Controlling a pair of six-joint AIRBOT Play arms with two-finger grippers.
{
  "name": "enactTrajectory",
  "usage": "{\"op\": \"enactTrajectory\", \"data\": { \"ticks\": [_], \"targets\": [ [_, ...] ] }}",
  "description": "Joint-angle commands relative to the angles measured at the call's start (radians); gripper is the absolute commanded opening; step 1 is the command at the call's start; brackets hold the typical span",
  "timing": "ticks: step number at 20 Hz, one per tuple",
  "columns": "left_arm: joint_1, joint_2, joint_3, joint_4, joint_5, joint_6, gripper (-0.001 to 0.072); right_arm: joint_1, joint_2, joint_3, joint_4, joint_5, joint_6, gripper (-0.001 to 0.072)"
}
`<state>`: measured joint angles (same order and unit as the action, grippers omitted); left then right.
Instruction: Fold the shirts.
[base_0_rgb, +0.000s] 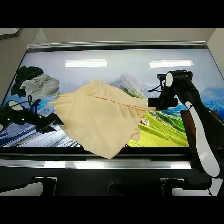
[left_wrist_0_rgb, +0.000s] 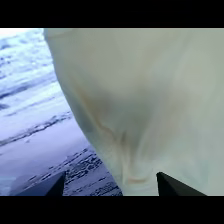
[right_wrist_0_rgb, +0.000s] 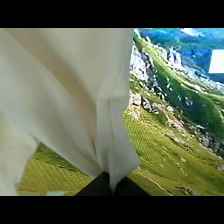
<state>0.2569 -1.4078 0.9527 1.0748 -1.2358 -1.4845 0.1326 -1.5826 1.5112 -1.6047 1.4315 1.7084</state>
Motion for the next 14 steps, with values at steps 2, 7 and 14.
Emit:
{"op": "enactTrajectory", "data": {
  "ticks": [2, 7, 14],
  "targets": [
    [-0.037, 0.000, -0.090, -0.082, 0.162, 0.010, 0.0661, 0.001, -0.002, 0.000, -0.001, -0.003, -0.005, 0.0040],
    [-0.066, -0.074, -0.039, -0.128, 0.279, -0.012, 0.0144, -0.002, -0.002, 0.000, -0.037, 0.004, -0.045, 0.0039],
    [-0.066, -0.214, 0.423, -0.133, 0.336, -0.117, 0.0031, -0.268, 0.000, -0.068, 0.144, 0.152, -0.052, 0.0039]
  ]
}}
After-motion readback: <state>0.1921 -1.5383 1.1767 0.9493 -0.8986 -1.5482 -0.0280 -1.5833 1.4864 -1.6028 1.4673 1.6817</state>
